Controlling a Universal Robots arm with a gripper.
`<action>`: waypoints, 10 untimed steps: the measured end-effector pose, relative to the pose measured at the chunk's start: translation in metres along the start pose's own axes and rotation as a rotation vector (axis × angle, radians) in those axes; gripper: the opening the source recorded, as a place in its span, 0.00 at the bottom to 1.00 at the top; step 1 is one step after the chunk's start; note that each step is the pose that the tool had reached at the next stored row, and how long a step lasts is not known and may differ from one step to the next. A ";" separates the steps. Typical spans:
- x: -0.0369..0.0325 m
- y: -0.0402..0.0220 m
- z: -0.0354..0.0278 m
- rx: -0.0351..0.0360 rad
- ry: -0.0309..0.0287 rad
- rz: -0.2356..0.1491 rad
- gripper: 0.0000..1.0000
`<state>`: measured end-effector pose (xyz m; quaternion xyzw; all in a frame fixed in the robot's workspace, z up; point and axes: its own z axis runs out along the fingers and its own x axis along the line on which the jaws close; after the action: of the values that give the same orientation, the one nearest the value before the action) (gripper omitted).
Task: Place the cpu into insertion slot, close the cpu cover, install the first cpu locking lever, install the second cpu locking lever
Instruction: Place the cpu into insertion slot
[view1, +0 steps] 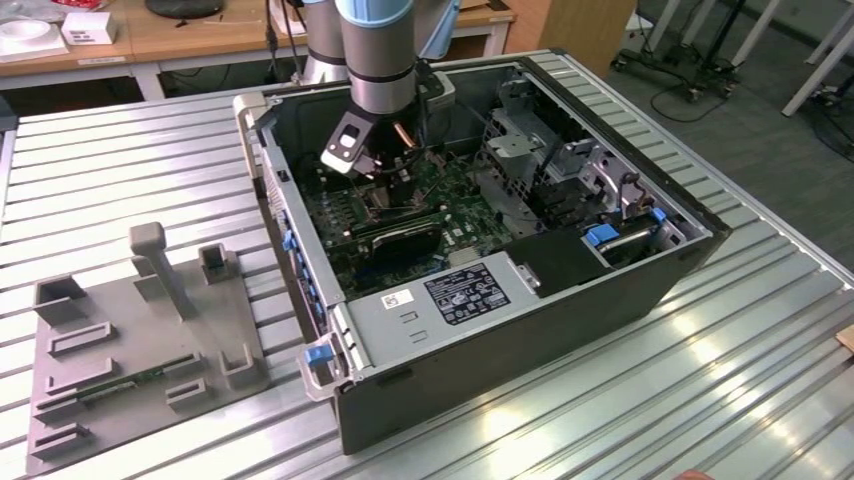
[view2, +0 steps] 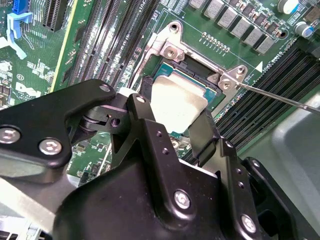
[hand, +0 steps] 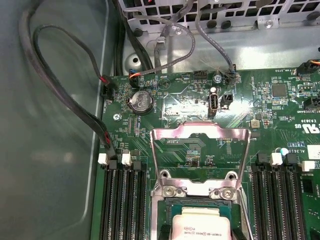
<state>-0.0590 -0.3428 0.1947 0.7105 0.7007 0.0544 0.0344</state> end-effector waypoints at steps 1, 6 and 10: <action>0.0000 0.0000 0.0000 0.0000 0.0000 0.000 0.54; 0.0011 0.0000 0.0000 0.0000 -0.0001 0.000 0.54; 0.0016 0.0006 0.0002 0.0000 -0.0001 0.000 0.54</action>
<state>-0.0584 -0.3413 0.1946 0.7106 0.7006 0.0544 0.0345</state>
